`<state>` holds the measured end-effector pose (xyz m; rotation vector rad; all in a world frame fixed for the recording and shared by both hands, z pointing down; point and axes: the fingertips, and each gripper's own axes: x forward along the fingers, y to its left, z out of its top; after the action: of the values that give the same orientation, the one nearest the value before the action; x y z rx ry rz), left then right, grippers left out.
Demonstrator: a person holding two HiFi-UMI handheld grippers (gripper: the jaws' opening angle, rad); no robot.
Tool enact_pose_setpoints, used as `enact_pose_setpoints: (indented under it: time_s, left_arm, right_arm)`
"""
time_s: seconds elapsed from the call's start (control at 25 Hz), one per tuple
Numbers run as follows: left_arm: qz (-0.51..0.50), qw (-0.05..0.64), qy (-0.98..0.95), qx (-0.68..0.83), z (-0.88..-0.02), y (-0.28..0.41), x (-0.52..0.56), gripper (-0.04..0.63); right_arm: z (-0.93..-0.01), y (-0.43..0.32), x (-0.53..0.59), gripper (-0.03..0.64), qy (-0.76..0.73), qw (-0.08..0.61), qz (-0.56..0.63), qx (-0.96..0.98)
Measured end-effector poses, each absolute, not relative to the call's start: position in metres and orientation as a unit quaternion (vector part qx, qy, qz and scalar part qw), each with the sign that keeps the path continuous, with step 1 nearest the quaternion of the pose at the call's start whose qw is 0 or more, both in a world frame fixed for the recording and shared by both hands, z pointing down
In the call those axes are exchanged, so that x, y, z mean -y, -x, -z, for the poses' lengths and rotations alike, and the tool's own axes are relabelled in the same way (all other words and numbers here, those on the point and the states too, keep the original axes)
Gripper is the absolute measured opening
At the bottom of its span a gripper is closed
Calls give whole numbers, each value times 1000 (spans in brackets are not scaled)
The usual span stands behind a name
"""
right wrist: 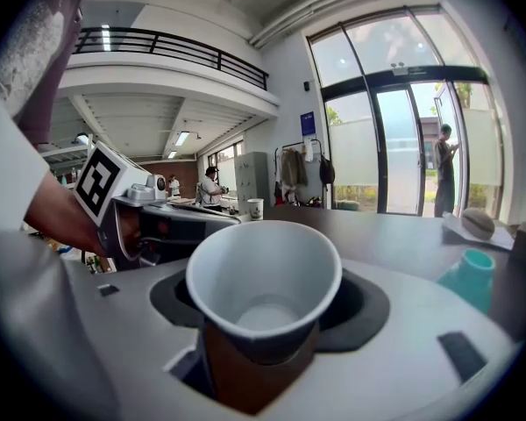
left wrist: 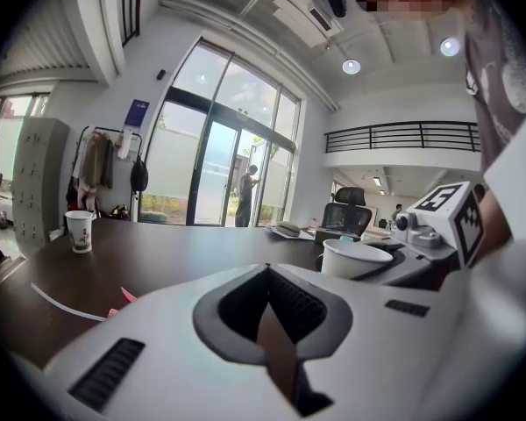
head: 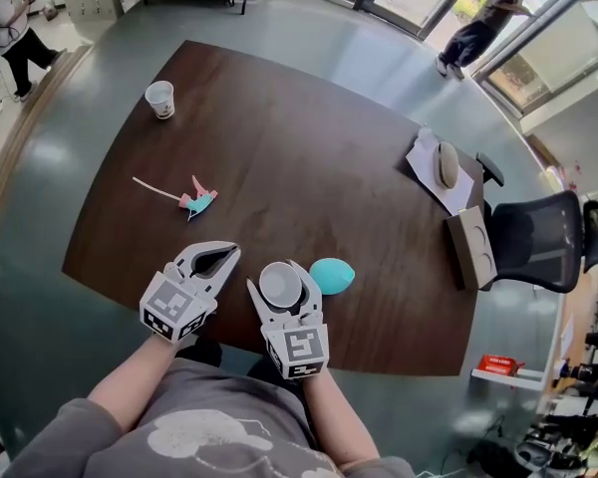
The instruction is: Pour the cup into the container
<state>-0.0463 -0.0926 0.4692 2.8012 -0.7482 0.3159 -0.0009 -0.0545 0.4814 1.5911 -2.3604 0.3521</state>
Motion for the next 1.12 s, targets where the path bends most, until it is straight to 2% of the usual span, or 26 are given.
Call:
enact_pose_setpoints:
  time_s: [1.12]
  left_arm:
    - [-115,133,-956,234,-512,55,138,6]
  right_arm:
    - [-543,12,115,296,-585,168,-112,785]
